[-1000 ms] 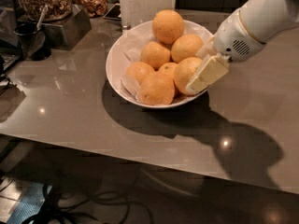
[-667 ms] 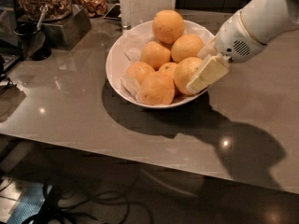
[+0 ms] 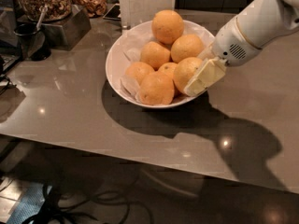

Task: Pick orange from white bowl

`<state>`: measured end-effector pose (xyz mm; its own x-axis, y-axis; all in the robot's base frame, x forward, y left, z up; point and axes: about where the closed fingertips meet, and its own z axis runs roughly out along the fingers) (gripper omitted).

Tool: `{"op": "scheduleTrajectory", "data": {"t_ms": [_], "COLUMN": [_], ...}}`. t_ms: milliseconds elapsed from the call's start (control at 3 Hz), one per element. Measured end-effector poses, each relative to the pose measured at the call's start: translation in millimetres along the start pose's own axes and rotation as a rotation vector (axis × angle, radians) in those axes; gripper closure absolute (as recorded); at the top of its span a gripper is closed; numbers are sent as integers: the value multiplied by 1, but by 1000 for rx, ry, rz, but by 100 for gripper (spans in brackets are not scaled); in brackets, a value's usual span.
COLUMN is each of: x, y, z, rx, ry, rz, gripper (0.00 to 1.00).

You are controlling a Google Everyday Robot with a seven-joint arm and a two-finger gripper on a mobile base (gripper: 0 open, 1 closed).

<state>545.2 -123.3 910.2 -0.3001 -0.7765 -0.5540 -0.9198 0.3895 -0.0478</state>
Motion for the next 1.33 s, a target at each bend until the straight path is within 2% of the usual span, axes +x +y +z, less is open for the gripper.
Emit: {"op": "scheduleTrajectory", "data": {"t_ms": [333,667,1333], "x": [2,2,2], "y": [0,0,2], "z": [8,8,8], "rx": [-16,-19,-9], "ry": [1,1,-11], "rz": [12,14,13], "gripper": [26,45,91]}}
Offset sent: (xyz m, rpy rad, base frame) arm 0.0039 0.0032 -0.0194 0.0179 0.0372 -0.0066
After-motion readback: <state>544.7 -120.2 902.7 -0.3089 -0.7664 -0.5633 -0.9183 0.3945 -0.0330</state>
